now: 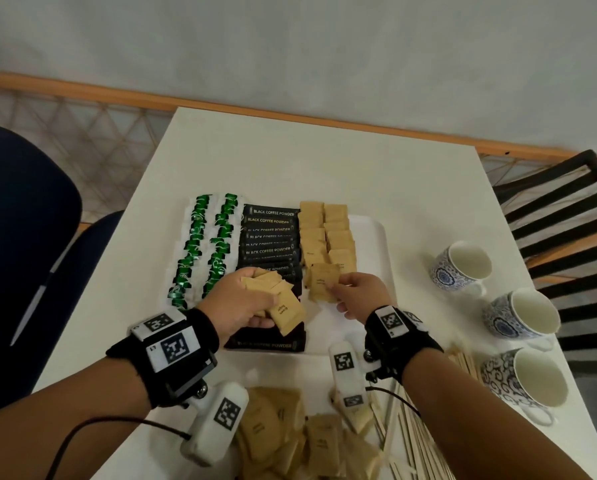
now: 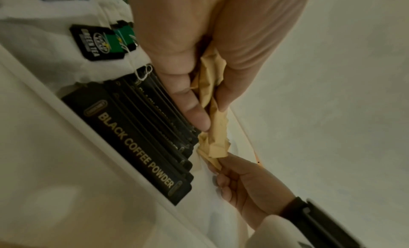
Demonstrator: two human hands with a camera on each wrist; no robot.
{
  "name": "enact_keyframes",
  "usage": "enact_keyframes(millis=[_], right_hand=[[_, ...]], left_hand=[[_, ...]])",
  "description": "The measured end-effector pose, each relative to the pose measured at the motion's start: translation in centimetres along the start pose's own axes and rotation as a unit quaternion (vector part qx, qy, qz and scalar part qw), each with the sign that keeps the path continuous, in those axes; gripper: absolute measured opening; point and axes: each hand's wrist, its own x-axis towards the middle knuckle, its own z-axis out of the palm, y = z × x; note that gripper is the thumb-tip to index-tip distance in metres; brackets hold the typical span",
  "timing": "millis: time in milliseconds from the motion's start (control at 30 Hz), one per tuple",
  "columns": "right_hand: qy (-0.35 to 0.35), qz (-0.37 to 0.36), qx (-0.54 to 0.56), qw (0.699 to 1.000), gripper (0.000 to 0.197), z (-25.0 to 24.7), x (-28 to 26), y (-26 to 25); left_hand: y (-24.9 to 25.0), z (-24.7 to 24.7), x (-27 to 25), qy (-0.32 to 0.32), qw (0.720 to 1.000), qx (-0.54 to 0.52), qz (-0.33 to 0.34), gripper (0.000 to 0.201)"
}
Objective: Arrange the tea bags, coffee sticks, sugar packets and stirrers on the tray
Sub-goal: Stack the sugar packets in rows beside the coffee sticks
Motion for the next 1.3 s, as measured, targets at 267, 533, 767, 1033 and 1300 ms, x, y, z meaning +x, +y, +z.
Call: enact_keyframes(millis=[267, 533, 767, 1033, 1300], right_hand=[[0.01, -0.021, -0.135, 0.991, 0.03, 0.6, 2.1, -0.6], [0.012, -0.024, -0.17, 0.985, 0.033, 0.7, 2.0, -0.5], [0.031, -0.029, -0.119, 0.992, 0.03, 0.4, 1.4, 0.1], [0.036, -0.037, -0.124, 0.991, 0.02, 0.8, 1.6, 0.1], [-0.004, -0.085, -0.033, 0.996, 0.016, -0.4, -0.7, -1.0]], left_hand=[[0.0, -0.5, 1.3, 0.007, 0.999, -0.03, -0.009, 0.028], [0.4, 0.4, 1.9, -0.005, 0.999, -0.038, -0.002, 0.028], [0.4, 1.0, 2.2, -0.011, 1.0, -0.02, 0.0, 0.026], [-0.1, 0.8, 2.0, -0.014, 1.0, -0.02, -0.008, 0.026], [0.0, 0.1, 2.0, -0.009, 1.0, -0.027, -0.006, 0.026]])
